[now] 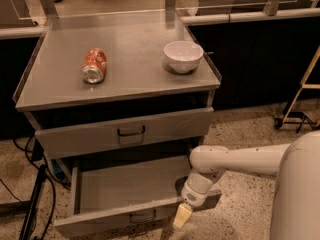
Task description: Close middle drawer
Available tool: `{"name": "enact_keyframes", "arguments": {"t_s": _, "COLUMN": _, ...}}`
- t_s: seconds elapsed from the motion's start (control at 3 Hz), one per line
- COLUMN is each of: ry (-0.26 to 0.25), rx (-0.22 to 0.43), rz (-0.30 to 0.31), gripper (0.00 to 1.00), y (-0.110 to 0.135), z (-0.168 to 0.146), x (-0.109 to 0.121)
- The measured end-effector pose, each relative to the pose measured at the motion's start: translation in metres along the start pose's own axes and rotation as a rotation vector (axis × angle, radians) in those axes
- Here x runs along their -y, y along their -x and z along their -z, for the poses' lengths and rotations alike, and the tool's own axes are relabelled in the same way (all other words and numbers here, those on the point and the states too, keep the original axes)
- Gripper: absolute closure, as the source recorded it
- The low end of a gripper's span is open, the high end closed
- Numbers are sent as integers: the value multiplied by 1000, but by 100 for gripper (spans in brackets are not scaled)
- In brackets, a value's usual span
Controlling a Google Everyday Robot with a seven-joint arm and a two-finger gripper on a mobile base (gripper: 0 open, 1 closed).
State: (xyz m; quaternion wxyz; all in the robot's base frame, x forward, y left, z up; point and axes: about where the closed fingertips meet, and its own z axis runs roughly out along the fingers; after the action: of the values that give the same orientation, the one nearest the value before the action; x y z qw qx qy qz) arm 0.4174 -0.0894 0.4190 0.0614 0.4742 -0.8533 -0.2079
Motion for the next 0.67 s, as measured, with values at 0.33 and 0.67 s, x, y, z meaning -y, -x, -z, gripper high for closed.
{"name": "enact_keyframes", "arguments": {"t_s": 0.33, "ry": 0, "rx": 0, "rz": 0, "gripper": 0, "y": 0, "z": 0, "x": 0}}
{"name": "enact_keyframes", "arguments": {"t_s": 0.67, "ry": 0, "rx": 0, "rz": 0, "gripper": 0, "y": 0, "z": 0, "x": 0}}
